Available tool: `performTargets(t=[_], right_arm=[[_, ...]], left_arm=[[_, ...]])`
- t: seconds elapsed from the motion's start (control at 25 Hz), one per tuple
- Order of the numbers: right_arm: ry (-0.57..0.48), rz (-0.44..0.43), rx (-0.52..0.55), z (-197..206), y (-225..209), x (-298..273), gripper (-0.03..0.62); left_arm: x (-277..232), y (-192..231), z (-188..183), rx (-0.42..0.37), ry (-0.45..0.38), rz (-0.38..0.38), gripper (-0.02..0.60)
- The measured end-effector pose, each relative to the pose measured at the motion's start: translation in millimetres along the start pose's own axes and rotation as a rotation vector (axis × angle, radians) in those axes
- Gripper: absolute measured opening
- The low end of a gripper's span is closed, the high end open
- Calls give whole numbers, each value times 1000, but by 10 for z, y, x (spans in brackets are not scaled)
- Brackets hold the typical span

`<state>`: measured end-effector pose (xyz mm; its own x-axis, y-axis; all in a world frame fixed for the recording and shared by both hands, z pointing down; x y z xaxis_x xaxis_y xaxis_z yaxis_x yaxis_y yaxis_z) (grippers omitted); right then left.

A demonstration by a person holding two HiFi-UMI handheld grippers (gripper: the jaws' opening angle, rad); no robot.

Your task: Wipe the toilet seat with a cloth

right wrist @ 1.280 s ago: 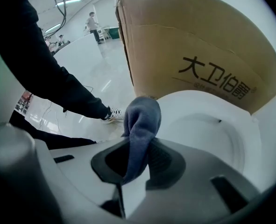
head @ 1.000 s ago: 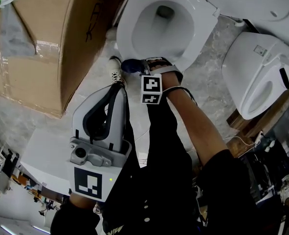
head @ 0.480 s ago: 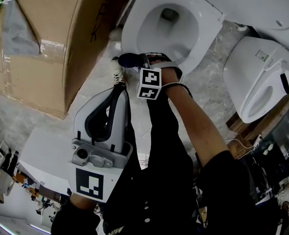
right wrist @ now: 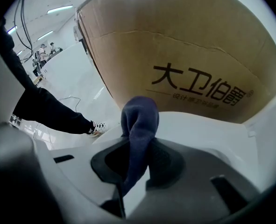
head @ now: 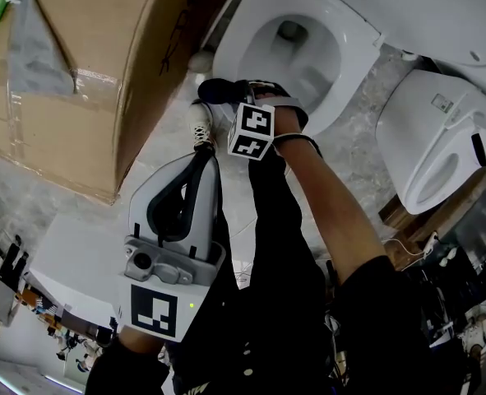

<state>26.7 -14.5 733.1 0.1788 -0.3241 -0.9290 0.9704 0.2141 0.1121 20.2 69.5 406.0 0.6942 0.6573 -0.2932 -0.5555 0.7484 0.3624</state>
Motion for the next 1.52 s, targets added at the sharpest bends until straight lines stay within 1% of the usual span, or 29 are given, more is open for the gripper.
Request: performTargets(t=[0.48,1.04,1.36,1.52], right_arm=[[10,35,-97,-37,-425,-62,75],[16,24,-155,-21,-787,-92,77],[16,46,-275,14,-1174,-81,75],[23,70,-304,33,-1377,-82,75]], left_arm=[[-1,93,-1,12,4,-15,11],[-70,133,-11,19,14,-15,11],[-89,154,-16,23,18,-20,11],[-101,176,-13,24,20,-23,11]])
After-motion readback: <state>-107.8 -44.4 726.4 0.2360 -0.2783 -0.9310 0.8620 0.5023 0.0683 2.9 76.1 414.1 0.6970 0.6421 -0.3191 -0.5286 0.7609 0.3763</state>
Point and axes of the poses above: the fingertips, and each gripper's own axes: x backward along the fingers, y to its left, z out of its underside, the point moved 8 cm from there along x, backward along the fingers, and after that the axes turned 9 degrees about z, right-handed, at the moved point
